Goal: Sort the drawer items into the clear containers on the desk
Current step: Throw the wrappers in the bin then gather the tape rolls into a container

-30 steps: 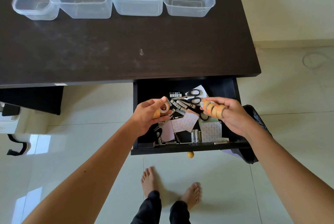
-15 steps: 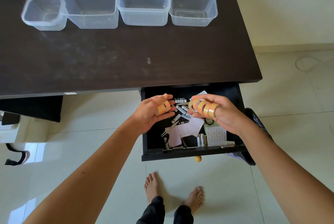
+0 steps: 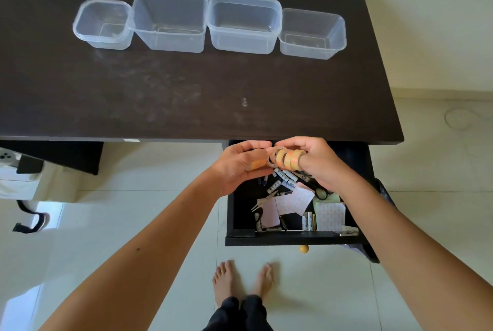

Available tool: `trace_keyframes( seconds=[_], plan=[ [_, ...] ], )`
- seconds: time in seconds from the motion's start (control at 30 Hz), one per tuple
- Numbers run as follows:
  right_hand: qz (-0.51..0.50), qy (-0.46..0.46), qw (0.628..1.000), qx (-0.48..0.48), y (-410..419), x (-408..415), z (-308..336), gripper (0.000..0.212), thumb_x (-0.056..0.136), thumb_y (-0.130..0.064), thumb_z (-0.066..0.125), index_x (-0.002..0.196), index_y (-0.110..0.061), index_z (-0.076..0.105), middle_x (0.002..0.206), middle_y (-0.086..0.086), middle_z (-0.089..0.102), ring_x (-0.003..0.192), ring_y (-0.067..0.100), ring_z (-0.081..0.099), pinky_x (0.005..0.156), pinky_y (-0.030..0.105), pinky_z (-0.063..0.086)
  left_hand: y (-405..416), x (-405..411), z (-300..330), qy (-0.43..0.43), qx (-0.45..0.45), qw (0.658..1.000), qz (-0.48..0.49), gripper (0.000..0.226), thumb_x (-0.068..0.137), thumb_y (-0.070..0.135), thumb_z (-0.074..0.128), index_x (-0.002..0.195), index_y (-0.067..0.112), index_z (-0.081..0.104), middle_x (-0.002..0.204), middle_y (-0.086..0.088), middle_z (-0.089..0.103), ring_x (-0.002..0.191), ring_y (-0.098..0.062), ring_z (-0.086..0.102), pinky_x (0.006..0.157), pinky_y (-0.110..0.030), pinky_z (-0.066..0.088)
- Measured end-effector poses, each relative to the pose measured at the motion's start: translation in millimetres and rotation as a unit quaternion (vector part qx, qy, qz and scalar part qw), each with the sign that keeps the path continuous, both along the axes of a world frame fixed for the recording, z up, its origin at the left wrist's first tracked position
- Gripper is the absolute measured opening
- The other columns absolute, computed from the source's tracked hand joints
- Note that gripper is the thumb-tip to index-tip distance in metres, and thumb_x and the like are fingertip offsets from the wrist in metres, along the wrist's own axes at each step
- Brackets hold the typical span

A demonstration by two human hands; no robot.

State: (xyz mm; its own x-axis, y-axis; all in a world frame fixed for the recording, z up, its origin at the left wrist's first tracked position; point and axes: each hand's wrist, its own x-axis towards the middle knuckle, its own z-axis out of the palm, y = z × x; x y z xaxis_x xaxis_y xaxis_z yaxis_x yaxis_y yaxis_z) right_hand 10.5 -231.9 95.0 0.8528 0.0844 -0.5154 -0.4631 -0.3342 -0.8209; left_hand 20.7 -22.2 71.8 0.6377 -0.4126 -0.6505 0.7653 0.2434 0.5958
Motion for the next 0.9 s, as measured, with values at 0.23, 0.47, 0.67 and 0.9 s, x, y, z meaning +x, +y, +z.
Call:
trace_keyframes(
  seconds=[0.23, 0.47, 0.67, 0.9],
  plan=[
    [0.026, -0.001, 1.000, 0.005, 30, 35, 8, 0.030, 0.078, -0.024, 0.095, 0.105, -0.027, 0.083, 0.097, -0.005, 0.083, 0.095, 0.009, 0.079, 0.084, 0.029, 0.064, 26, 11, 11, -0.002, 0.026, 0.998, 0.061, 0.028, 0.088, 0.001, 0.076, 0.115, 0.006, 0.070, 0.121, -0.019, 0.074, 0.111, -0.031, 0.074, 0.092, -0.041, 0.062],
    [0.097, -0.003, 0.995, 0.032, 81, 87, 19, 0.032, 0.089, -0.011, 0.082, 0.114, -0.032, 0.082, 0.114, -0.012, 0.079, 0.114, 0.006, 0.071, 0.102, 0.034, 0.059, 74, 36, 35, -0.029, 0.069, 0.988, 0.135, 0.031, 0.088, 0.008, 0.078, 0.118, 0.003, 0.070, 0.110, -0.016, 0.077, 0.105, -0.028, 0.076, 0.093, -0.042, 0.062],
    [0.128, -0.012, 0.991, 0.043, 124, 126, 22, 0.043, 0.090, 0.006, 0.072, 0.114, -0.029, 0.082, 0.122, -0.004, 0.077, 0.119, 0.015, 0.070, 0.103, 0.043, 0.059, 113, 56, 47, -0.041, 0.079, 0.977, 0.193, 0.034, 0.090, 0.008, 0.078, 0.121, -0.001, 0.068, 0.113, -0.019, 0.076, 0.107, -0.030, 0.075, 0.093, -0.042, 0.062],
    [0.131, -0.022, 0.990, 0.050, 187, 165, 21, 0.036, 0.092, -0.001, 0.076, 0.119, -0.025, 0.080, 0.126, -0.003, 0.075, 0.120, 0.016, 0.070, 0.102, 0.041, 0.060, 169, 88, 45, -0.034, 0.082, 0.966, 0.244, 0.031, 0.089, 0.007, 0.078, 0.117, -0.001, 0.070, 0.112, -0.019, 0.077, 0.105, -0.029, 0.076, 0.093, -0.042, 0.062]
  ],
)
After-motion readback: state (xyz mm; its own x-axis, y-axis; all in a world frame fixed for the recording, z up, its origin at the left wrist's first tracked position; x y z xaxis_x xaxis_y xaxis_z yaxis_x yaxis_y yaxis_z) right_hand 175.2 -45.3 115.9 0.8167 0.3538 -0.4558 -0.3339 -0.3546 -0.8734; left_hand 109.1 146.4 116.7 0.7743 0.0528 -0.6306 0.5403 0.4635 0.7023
